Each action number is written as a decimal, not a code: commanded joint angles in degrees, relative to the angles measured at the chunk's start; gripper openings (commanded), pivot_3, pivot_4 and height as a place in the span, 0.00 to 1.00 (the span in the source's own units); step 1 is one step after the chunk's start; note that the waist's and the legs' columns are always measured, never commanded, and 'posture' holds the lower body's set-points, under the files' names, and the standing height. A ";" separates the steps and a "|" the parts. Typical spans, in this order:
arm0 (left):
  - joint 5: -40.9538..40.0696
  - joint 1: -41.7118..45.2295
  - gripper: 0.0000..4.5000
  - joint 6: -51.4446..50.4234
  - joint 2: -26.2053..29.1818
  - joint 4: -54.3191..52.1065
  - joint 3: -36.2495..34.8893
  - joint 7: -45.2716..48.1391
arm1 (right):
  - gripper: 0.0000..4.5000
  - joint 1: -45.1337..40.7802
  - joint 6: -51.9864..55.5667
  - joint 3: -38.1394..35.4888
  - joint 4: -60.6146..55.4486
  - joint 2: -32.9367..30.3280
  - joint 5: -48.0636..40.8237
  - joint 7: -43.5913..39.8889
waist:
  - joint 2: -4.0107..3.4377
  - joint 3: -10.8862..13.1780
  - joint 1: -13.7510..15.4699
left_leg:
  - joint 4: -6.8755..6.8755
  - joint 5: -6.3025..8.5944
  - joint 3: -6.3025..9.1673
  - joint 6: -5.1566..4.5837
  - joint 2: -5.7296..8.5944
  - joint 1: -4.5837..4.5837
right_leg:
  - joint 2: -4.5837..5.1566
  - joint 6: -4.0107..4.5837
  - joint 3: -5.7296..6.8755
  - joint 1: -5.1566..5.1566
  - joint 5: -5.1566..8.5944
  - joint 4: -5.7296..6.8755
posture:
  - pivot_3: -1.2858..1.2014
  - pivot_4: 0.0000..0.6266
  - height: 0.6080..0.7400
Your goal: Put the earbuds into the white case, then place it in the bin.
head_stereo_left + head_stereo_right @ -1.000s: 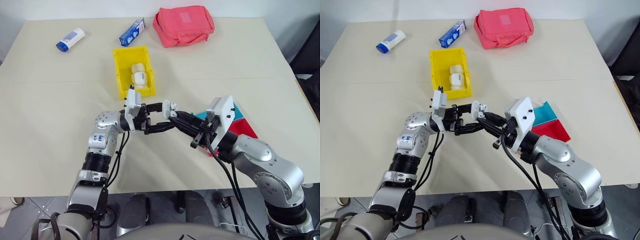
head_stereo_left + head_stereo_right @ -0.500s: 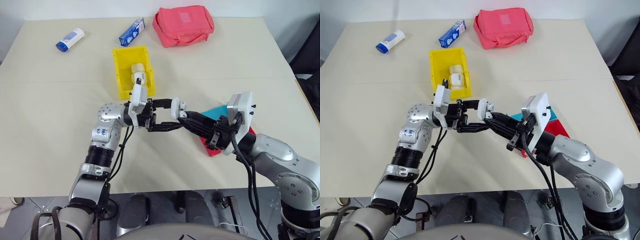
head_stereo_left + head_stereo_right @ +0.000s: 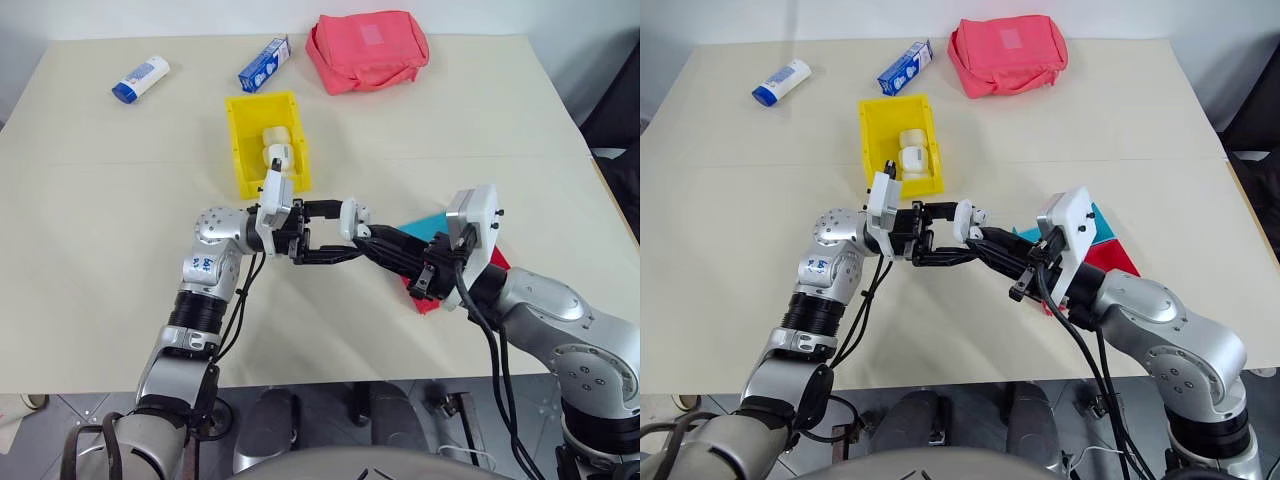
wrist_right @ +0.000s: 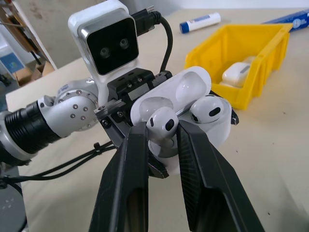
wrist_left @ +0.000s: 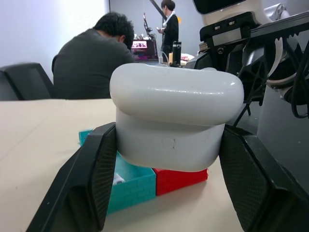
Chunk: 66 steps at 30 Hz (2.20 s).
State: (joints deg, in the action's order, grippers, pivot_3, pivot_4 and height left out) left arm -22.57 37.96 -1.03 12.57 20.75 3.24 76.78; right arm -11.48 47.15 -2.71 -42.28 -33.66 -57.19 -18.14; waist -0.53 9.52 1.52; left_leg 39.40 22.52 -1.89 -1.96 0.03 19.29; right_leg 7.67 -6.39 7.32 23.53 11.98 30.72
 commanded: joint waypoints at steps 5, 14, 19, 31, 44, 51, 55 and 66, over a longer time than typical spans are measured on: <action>-2.68 3.00 0.62 1.90 -0.31 -2.79 -1.54 0.17 | 0.11 1.36 1.40 0.85 1.18 -0.69 2.09 1.08 | 0.00 0.00 0.00 | 0.00 0.00 0.01 0.00 0.00 0.00 | 0.02 0.00 0.00 0.00 0.00 0.00 | 0.52 0.24 1.00; -1.73 2.62 0.62 2.77 0.04 -3.18 -1.53 -0.81 | 0.11 1.64 1.11 0.80 0.82 0.31 2.89 3.01 | 0.00 0.00 0.00 | 0.00 0.00 0.01 0.00 -0.01 0.00 | 0.02 0.00 0.00 0.00 0.00 -0.01 | 0.52 0.24 1.00; -1.86 1.87 0.62 2.75 0.20 -4.05 -1.48 -1.77 | 0.11 3.03 1.30 1.43 -0.42 3.39 2.40 7.14 | 0.00 0.00 -0.02 | -0.03 -0.01 0.01 0.02 -0.01 -0.01 | 0.05 0.00 -0.01 0.00 -0.01 -0.01 | 0.52 0.24 1.00; -2.04 1.85 0.62 2.90 0.49 -3.97 -1.27 -2.03 | 0.11 3.44 1.14 2.33 -1.78 4.53 2.12 9.75 | 0.00 0.00 -0.03 | -0.06 -0.01 0.01 0.02 -0.01 -0.01 | 0.01 0.00 0.00 0.00 -0.01 -0.01 | 0.52 0.24 1.00; -2.16 1.64 0.62 2.96 0.57 -4.00 -1.26 -2.22 | 0.60 2.67 1.68 2.47 -1.73 3.73 2.40 9.01 | 0.03 -0.02 -0.02 | -0.08 -0.02 0.01 -0.01 0.02 -0.01 | 0.00 0.01 0.01 0.01 0.00 -0.02 | 0.52 0.24 1.00; -2.13 1.59 0.62 2.21 1.13 -3.99 -1.24 -2.03 | 0.60 2.86 1.99 0.40 -3.19 0.53 1.58 7.24 | 0.03 -0.02 -0.01 | -0.08 -0.02 0.01 -0.01 0.02 0.00 | -0.01 0.01 0.02 0.01 0.00 -0.02 | 0.52 0.24 1.00; -1.81 2.27 0.62 1.56 2.22 -3.37 -1.04 -1.54 | 0.60 4.10 3.40 -3.62 -4.15 -5.82 0.07 3.83 | 0.04 -0.01 0.06 | -0.09 -0.01 0.03 -0.02 0.03 0.01 | 0.03 0.01 0.02 0.00 0.00 -0.07 | 0.52 0.24 1.00; 5.98 9.21 0.62 0.76 8.01 1.39 3.69 -0.85 | 0.31 -10.87 8.06 -8.78 0.44 -22.80 0.17 -3.66 | 0.07 0.05 -0.06 | -0.23 -0.02 0.03 -0.08 0.00 0.02 | -0.03 0.15 0.07 0.01 -0.02 -0.45 | 0.52 0.24 1.00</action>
State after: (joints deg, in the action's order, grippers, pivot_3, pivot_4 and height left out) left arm -17.59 45.62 -0.53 20.14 22.10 6.21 75.83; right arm -19.08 54.90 -10.33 -41.75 -55.56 -55.86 -21.81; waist -0.47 9.57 1.46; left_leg 39.16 22.47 -1.89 -1.99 0.02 19.31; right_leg 7.66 -6.23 7.38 23.56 11.94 30.27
